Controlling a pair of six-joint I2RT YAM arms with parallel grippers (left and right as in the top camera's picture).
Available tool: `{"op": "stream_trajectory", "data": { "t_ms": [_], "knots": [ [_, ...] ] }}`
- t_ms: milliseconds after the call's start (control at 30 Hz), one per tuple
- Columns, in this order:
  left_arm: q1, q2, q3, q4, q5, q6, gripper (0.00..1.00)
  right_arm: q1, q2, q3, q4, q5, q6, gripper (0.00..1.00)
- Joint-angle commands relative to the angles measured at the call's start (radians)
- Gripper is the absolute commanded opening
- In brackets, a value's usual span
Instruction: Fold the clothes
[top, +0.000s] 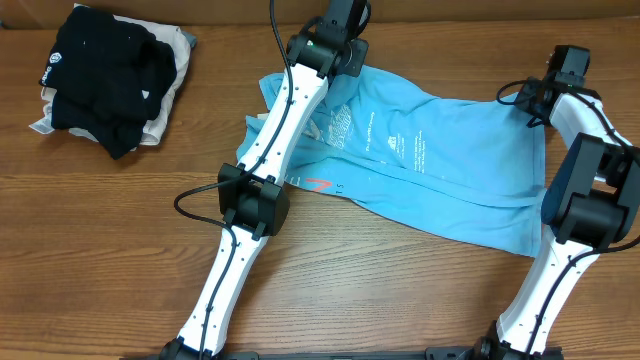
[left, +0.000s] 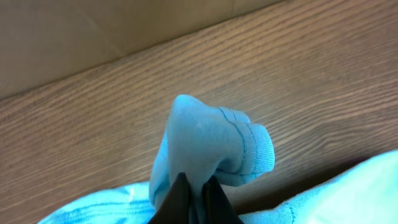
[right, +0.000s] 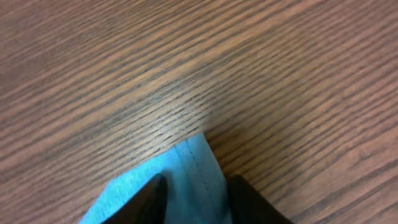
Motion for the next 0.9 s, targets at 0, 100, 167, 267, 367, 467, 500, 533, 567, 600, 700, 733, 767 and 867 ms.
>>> {"op": "stream_trajectory", "data": {
  "t_ms": [0, 100, 167, 267, 367, 467, 500, 533, 567, 600, 700, 733, 767, 867],
  "knots": [
    [0.007, -0.041, 0.026, -0.012, -0.038, -0.009, 0.04, 0.003, 0.042, 0.006, -0.003, -0.010, 0.000, 0.34],
    [0.014, -0.041, 0.026, -0.022, -0.057, -0.009, 0.04, 0.003, 0.038, 0.025, -0.023, -0.010, 0.000, 0.18],
    [0.020, -0.041, 0.026, -0.027, -0.058, -0.009, 0.04, 0.003, 0.032, 0.037, -0.042, -0.010, 0.000, 0.04],
    [0.031, -0.042, 0.026, -0.027, -0.058, -0.010, 0.04, 0.003, 0.020, 0.049, -0.061, -0.010, 0.000, 0.04],
    [0.041, -0.050, 0.026, -0.027, -0.058, -0.010, 0.04, 0.002, -0.008, 0.050, -0.072, -0.010, 0.000, 0.04],
    [0.050, -0.065, 0.028, -0.032, -0.059, -0.009, 0.04, 0.002, -0.052, 0.050, -0.093, -0.010, 0.000, 0.04],
    [0.055, -0.074, 0.028, -0.037, -0.059, -0.009, 0.04, 0.002, -0.071, 0.050, -0.106, -0.010, 0.000, 0.04],
    [0.060, -0.082, 0.028, -0.041, -0.058, -0.009, 0.04, 0.002, -0.093, 0.050, -0.122, -0.010, -0.005, 0.04],
    [0.066, -0.090, 0.028, -0.045, -0.058, -0.010, 0.04, 0.001, -0.117, 0.050, -0.145, -0.007, -0.008, 0.04],
    [0.072, -0.098, 0.028, -0.049, -0.057, -0.010, 0.04, -0.003, -0.148, 0.050, -0.176, -0.003, -0.005, 0.04],
    [0.083, -0.121, 0.028, -0.061, -0.051, -0.018, 0.04, -0.014, -0.222, 0.050, -0.274, -0.022, 0.048, 0.04],
    [0.084, -0.129, 0.028, -0.069, -0.050, -0.018, 0.04, -0.017, -0.245, 0.050, -0.310, -0.037, 0.062, 0.04],
    [0.086, -0.135, 0.028, -0.079, -0.050, -0.017, 0.04, -0.021, -0.269, 0.050, -0.353, -0.061, 0.068, 0.04],
    [0.086, -0.151, 0.028, -0.132, -0.050, -0.017, 0.04, -0.029, -0.316, 0.050, -0.462, -0.119, 0.089, 0.04]
  ]
}}
